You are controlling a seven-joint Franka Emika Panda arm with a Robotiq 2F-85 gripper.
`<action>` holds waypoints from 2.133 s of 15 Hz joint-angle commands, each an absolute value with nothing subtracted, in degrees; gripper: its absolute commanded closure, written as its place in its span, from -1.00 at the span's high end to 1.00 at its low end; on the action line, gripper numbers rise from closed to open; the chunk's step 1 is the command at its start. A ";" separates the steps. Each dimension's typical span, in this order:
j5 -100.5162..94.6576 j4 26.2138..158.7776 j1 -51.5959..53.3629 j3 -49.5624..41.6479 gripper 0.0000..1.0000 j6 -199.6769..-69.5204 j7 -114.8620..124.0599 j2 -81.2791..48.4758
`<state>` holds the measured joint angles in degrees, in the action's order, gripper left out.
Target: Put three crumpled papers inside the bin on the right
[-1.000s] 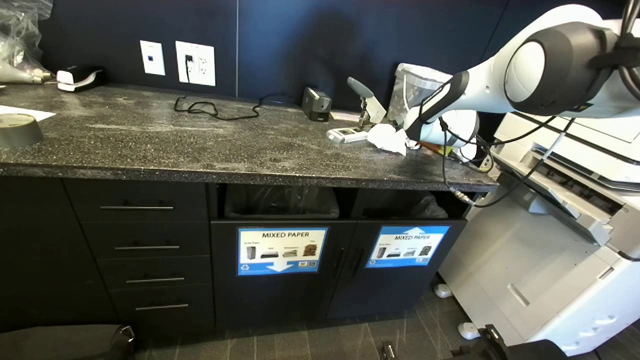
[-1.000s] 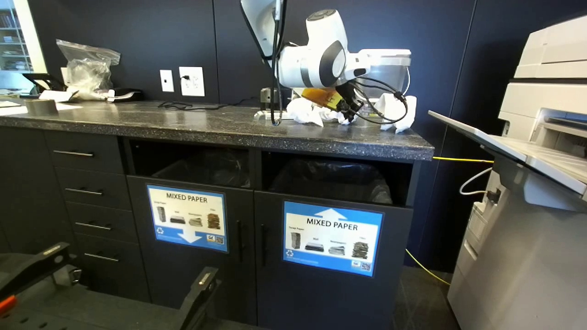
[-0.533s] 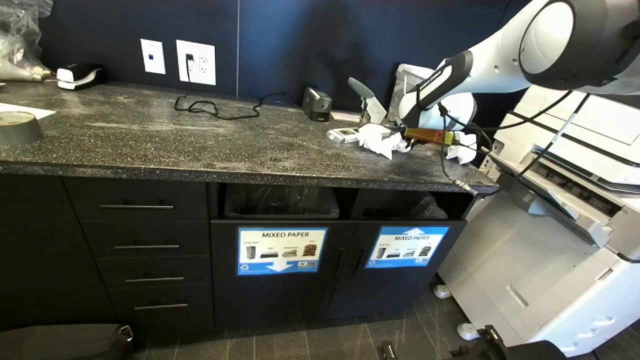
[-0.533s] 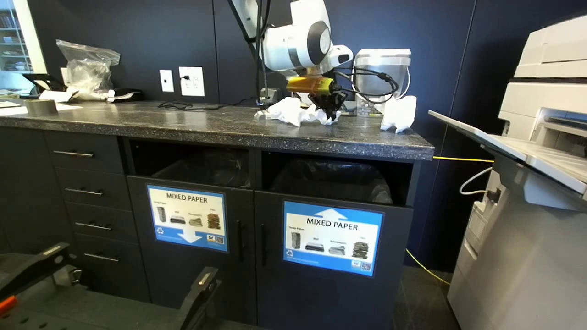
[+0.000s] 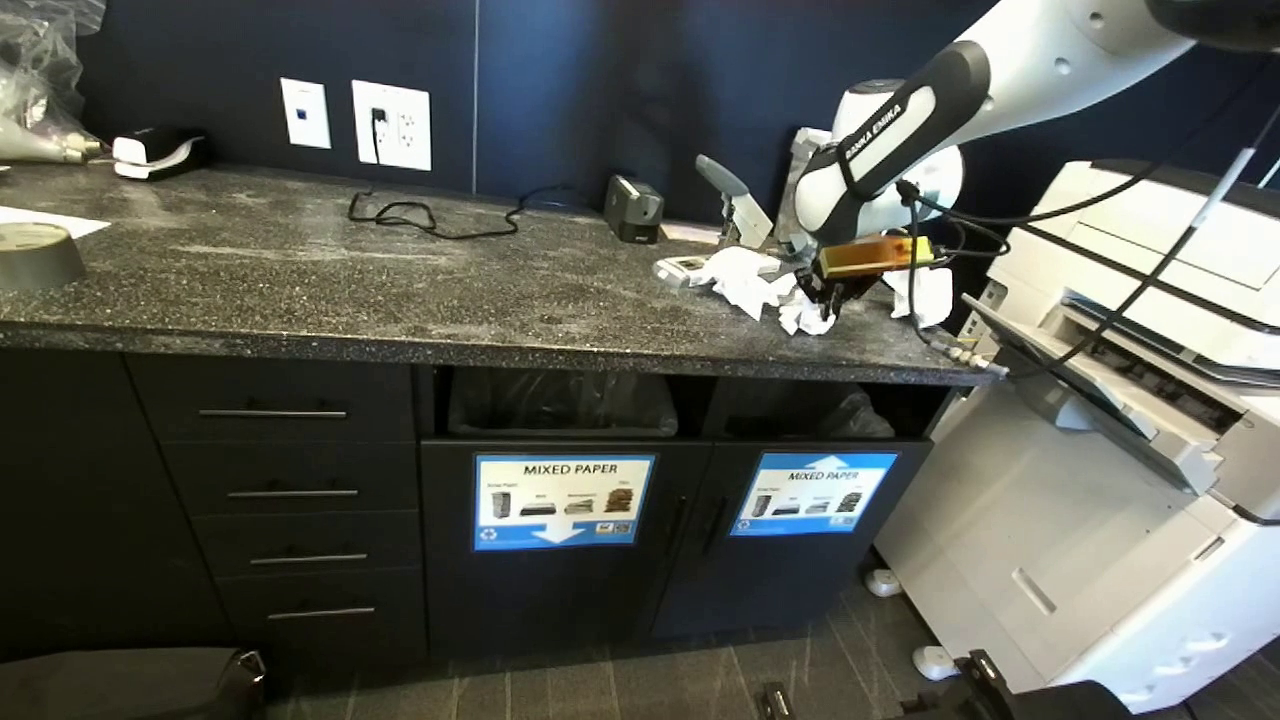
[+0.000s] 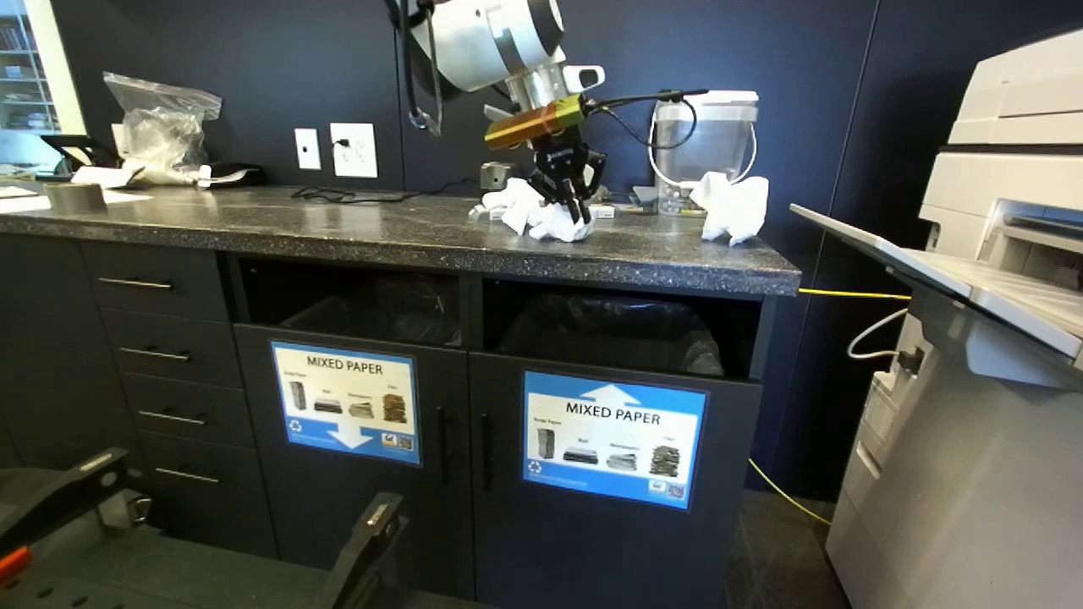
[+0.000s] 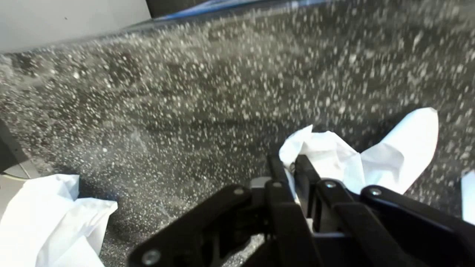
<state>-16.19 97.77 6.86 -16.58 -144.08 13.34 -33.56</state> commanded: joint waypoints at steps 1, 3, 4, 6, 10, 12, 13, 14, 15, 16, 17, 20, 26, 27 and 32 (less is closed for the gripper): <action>-23.84 108.16 7.86 -16.32 -0.74 -140.11 11.32 -24.85; -28.98 113.38 9.55 -16.24 -0.73 -141.41 14.89 -21.96; -29.70 115.75 7.93 -15.92 -0.73 -143.03 13.99 -19.98; -33.45 120.65 9.68 -15.76 -0.74 -144.45 18.31 -17.60; -35.74 128.20 6.50 -15.39 -0.73 -151.97 20.75 -13.13; -40.27 133.21 7.64 -16.16 -0.74 -159.14 27.25 -11.56; -40.86 134.74 6.25 -16.59 -0.73 -162.85 27.93 -10.88; -41.00 136.49 4.73 -16.82 -0.74 -166.44 27.89 -10.21; -44.96 138.07 7.88 -18.97 -0.72 -169.48 32.68 -10.85; -46.65 139.05 7.45 -19.74 -0.72 -172.42 33.78 -10.83; -46.90 140.06 5.74 -20.37 -0.73 -176.02 33.34 -10.98; -52.69 140.28 6.37 -24.21 -0.73 -184.88 38.40 -13.88; -54.54 139.47 7.71 -28.28 -0.74 -196.37 38.43 -21.48; -56.01 140.06 4.72 -25.62 -0.73 -196.65 37.73 -22.35; -52.86 137.57 10.32 -29.91 -0.71 -199.41 36.46 -28.21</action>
